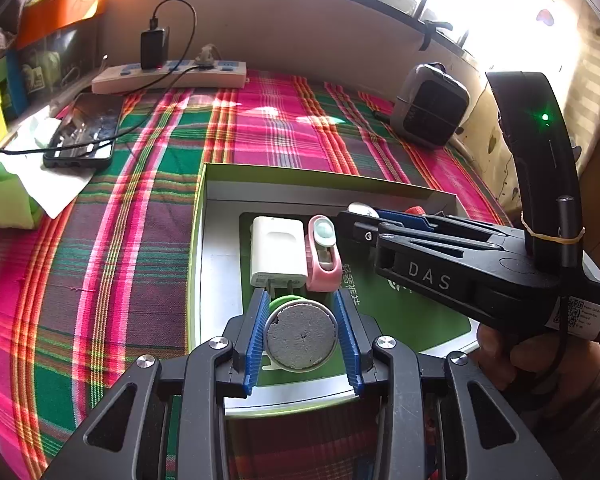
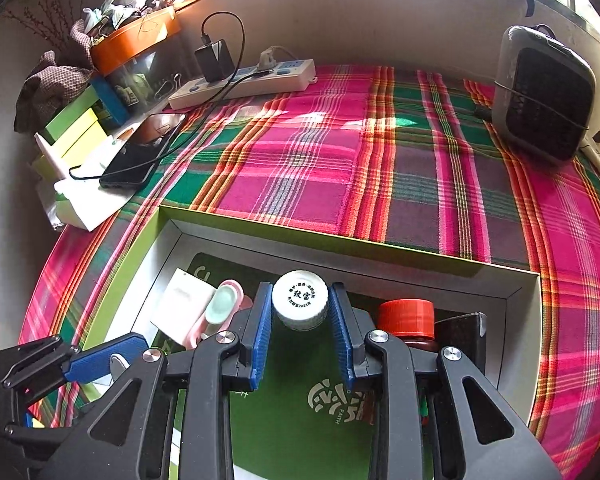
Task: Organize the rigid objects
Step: 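Lower and open the left tool releasing the container while the right tool releases the jar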
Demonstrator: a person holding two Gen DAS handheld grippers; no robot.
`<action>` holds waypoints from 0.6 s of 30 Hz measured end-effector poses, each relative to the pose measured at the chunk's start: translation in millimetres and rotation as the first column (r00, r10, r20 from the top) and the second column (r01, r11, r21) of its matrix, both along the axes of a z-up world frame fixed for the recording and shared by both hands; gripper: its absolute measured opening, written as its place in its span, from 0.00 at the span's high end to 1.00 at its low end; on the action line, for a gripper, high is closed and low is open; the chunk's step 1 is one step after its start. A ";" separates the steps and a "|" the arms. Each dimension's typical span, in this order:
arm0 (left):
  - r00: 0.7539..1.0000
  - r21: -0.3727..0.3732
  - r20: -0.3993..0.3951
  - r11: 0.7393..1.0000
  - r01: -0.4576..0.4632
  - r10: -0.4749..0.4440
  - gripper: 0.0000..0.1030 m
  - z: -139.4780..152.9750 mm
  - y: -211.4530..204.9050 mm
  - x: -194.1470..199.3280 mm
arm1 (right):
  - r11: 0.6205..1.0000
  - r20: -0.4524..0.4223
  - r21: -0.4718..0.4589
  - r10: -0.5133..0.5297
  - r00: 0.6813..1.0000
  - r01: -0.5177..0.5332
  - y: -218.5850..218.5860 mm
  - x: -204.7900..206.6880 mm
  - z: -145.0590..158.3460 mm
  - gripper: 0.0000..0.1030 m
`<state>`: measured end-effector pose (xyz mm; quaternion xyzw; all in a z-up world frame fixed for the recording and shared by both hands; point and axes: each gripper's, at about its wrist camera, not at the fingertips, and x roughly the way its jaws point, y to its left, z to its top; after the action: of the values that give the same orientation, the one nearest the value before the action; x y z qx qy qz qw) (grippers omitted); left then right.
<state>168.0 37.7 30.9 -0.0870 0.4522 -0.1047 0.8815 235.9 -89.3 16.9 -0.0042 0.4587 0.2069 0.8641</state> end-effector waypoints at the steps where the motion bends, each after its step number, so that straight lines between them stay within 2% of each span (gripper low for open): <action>1: 1.000 0.001 -0.002 1.000 -0.001 0.001 0.68 -0.3 0.0 0.5 | 1.000 0.001 -0.005 0.002 1.000 -0.002 0.8 -0.1 -0.1 0.71; 18: 1.000 0.002 -0.002 1.000 0.001 -0.001 0.68 -1.2 0.0 1.4 | 0.999 0.006 -0.040 0.009 1.000 -0.009 6.9 0.9 -1.5 0.71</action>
<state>169.4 37.7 29.8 -0.0859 0.4534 -0.1047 0.8810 236.9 -82.3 15.4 -0.0243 0.4602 0.2015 0.8643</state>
